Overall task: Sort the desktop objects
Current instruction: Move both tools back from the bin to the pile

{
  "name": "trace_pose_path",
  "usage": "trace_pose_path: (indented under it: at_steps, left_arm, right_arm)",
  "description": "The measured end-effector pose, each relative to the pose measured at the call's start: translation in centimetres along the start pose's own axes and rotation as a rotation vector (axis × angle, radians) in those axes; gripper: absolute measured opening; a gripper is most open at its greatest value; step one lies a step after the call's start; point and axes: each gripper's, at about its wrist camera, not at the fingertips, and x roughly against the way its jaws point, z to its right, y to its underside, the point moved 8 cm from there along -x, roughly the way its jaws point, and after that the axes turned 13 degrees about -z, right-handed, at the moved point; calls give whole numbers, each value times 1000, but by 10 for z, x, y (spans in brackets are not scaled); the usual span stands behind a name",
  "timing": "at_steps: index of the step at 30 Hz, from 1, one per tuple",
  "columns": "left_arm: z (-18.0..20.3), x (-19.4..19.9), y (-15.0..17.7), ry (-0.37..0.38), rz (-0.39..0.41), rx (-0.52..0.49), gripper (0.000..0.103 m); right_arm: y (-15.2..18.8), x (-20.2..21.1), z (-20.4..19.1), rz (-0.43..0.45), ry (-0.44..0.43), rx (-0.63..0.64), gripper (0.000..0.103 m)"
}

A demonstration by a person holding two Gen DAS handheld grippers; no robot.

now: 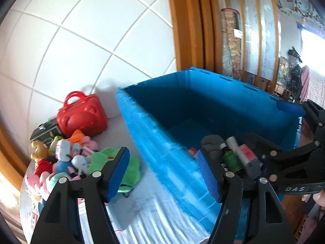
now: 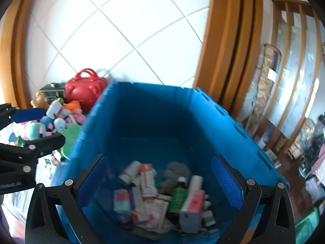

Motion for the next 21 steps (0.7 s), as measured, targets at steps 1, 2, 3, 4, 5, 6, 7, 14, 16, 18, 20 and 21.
trace_pose_path:
  at_steps: [1, 2, 3, 4, 5, 6, 7, 14, 16, 18, 20, 21]
  left_arm:
    - [-12, 2, 5, -6, 0, 6, 68]
    - [-22, 4, 9, -11, -2, 12, 68]
    - [-33, 5, 13, -16, -6, 18, 68]
    - [-44, 6, 17, -18, -10, 24, 68]
    - [-55, 8, 21, -17, -12, 31, 68]
    - [-66, 9, 25, -17, -13, 37, 68]
    - [-76, 11, 30, -19, -14, 42, 68]
    - [-147, 15, 65, -31, -43, 61, 68]
    - [-168, 15, 76, -40, -53, 70, 68]
    - [-190, 14, 87, -47, -64, 80, 68]
    - [-213, 12, 98, -56, -75, 92, 68]
    - [-224, 11, 103, -59, -82, 100, 68]
  right_arm:
    - [-4, 3, -11, 9, -4, 4, 103]
    - [-7, 6, -22, 18, -10, 6, 103]
    - [-10, 8, -33, 24, -17, 6, 103]
    - [-13, 11, -45, 34, -29, 4, 103]
    - [-16, 14, -58, 41, -44, 6, 103]
    - [-18, 16, -71, 44, -55, 13, 103]
    - [-19, 17, -83, 45, -57, 19, 103]
    - [-25, 11, -167, 18, -91, 52, 103]
    - [-26, 8, -190, 6, -97, 60, 103]
    - [-28, 6, -212, -2, -110, 71, 103]
    - [-30, 3, -235, -7, -125, 84, 103]
    - [-31, 2, -244, -9, -129, 88, 103]
